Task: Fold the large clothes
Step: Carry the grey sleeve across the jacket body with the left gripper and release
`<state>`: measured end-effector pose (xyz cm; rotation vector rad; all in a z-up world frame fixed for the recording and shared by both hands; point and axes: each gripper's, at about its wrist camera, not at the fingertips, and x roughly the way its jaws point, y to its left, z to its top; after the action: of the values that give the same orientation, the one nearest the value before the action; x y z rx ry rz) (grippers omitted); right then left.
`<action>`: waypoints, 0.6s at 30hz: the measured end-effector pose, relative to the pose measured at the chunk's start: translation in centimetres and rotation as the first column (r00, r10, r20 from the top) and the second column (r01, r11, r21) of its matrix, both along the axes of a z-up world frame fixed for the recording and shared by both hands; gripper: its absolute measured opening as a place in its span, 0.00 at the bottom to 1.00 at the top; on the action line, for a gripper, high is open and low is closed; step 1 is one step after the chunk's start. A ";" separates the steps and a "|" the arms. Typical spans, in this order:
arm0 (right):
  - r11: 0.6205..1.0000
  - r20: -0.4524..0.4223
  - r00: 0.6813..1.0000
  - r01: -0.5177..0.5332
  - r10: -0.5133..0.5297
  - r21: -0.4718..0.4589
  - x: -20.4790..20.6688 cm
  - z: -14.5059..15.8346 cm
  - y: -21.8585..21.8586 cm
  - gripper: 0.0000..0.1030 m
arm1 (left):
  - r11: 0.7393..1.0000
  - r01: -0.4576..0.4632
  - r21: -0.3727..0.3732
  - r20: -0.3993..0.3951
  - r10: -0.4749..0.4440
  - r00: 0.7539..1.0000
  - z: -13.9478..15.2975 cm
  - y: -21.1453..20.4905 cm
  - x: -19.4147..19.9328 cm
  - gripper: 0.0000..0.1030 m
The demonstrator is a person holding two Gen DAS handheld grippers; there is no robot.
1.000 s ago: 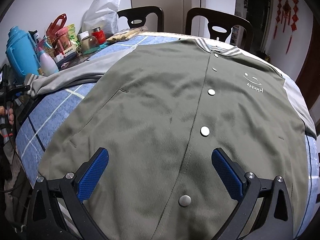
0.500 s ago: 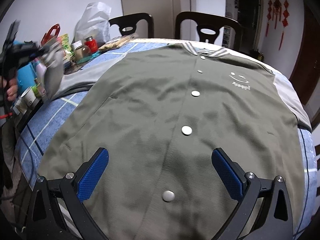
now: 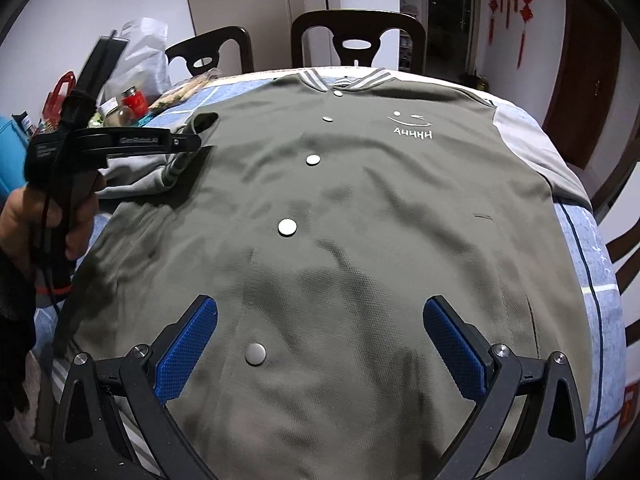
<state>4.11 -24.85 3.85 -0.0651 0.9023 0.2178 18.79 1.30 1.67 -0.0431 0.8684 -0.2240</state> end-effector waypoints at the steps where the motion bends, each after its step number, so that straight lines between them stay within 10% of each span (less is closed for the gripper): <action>1: 1.000 0.002 1.000 -0.003 0.003 0.000 0.1 0.1 0.2 1.00 | 1.000 -0.001 0.003 0.022 0.001 1.000 0.4 0.2 -0.6 0.42; 18: 0.995 0.030 0.994 -0.101 0.101 -0.002 2.9 1.5 5.8 1.00 | 0.981 -0.163 0.108 0.191 0.141 0.971 4.6 6.0 -4.7 0.58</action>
<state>6.99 -19.09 5.37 -0.1140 0.8703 0.3098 14.05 7.34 6.25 0.0251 0.6910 -0.0290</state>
